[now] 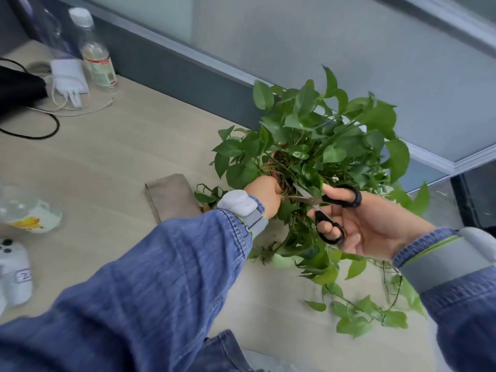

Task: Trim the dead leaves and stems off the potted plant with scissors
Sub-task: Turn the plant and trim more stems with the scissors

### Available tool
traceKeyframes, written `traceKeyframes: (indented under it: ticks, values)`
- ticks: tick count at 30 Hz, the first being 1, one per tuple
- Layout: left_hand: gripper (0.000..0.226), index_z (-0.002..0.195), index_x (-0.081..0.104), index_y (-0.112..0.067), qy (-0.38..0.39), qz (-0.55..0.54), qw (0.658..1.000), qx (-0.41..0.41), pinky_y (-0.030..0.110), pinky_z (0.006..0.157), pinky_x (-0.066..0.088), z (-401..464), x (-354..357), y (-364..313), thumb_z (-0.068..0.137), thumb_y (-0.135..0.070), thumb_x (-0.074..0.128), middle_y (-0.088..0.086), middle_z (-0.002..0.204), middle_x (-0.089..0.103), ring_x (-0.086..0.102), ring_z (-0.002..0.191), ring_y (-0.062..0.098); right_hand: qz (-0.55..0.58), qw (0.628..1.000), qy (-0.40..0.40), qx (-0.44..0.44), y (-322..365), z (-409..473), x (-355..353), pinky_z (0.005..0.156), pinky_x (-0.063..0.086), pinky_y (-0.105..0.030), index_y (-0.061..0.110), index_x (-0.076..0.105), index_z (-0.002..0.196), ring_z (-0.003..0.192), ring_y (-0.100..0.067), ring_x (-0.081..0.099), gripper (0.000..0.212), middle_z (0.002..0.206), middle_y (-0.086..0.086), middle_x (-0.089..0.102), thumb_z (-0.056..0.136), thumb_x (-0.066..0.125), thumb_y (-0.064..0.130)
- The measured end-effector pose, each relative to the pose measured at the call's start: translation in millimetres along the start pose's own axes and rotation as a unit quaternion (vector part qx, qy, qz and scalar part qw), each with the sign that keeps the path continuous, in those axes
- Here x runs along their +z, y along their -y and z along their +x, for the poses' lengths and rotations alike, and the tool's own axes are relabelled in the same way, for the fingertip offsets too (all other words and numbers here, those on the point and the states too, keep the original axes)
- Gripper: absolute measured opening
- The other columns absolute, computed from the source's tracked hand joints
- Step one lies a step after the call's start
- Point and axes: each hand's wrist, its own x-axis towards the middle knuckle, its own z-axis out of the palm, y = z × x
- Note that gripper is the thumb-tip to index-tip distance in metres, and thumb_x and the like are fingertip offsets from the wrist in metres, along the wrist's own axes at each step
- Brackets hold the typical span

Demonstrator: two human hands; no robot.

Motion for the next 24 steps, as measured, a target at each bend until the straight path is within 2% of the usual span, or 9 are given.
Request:
traceKeyframes:
  ticks: [4,7,11,17,21,24]
  values:
    - [0.022,0.098,0.069,-0.01,-0.027,0.108,0.993,0.04,0.033,0.072,0.047,-2.0,-3.2,1.1,0.095,-0.015,0.048,0.009,0.1,0.067,0.062,0.086,0.03,-0.019,1.0,-0.015,-0.009,1.5,3.8,7.0,0.034,0.036,-0.015,0.009,0.062,0.101,0.053,-0.014,0.053,0.047,0.071,-0.006,0.057,0.078,0.07,0.049]
    - [0.017,0.094,0.065,-0.014,-0.034,0.155,0.985,0.061,0.034,0.068,0.044,-2.8,-4.7,2.1,0.094,-0.017,0.048,0.006,0.096,0.061,0.06,0.083,0.03,-0.035,0.999,-0.022,-0.019,0.4,6.0,10.5,0.033,0.037,-0.015,0.01,0.06,0.102,0.052,-0.013,0.054,0.046,0.07,-0.007,0.059,0.081,0.068,0.05]
    - [0.011,0.087,0.052,-0.02,-0.03,0.161,0.984,0.067,0.036,0.068,0.042,-3.9,-4.6,-5.2,0.093,-0.019,0.043,0.005,0.099,0.05,0.055,0.083,0.03,-0.03,0.999,-0.016,-0.027,-3.1,5.5,6.9,0.032,0.038,-0.015,0.01,0.059,0.102,0.053,-0.013,0.054,0.046,0.07,-0.007,0.059,0.08,0.068,0.049]
    - [0.019,0.086,0.041,-0.016,-0.029,0.176,0.983,0.042,0.038,0.073,0.042,-3.3,2.5,-13.1,0.101,-0.022,0.032,0.014,0.106,0.056,0.057,0.093,0.035,-0.038,0.999,-0.003,-0.016,-4.1,6.9,2.8,0.035,0.037,-0.013,0.011,0.06,0.096,0.056,-0.012,0.052,0.043,0.072,-0.005,0.058,0.082,0.066,0.051]
    - [0.019,0.083,0.043,-0.017,-0.066,0.221,0.97,0.075,0.036,0.066,0.04,-4.7,1.5,-10.9,0.099,-0.022,0.035,0.011,0.098,0.057,0.054,0.082,0.031,-0.067,0.998,-0.009,-0.017,-4.8,8.5,5.3,0.035,0.037,-0.012,0.013,0.058,0.094,0.057,-0.011,0.052,0.041,0.073,-0.005,0.059,0.088,0.062,0.053]
    - [0.014,0.087,0.053,-0.015,-0.092,0.266,0.955,0.094,0.037,0.065,0.038,-5.4,-0.1,-10.7,0.096,-0.017,0.043,0.01,0.098,0.056,0.055,0.085,0.031,-0.085,0.996,-0.019,-0.021,-5.9,8.8,7.0,0.035,0.035,-0.012,0.014,0.056,0.091,0.058,-0.012,0.052,0.04,0.072,-0.005,0.061,0.089,0.061,0.054]
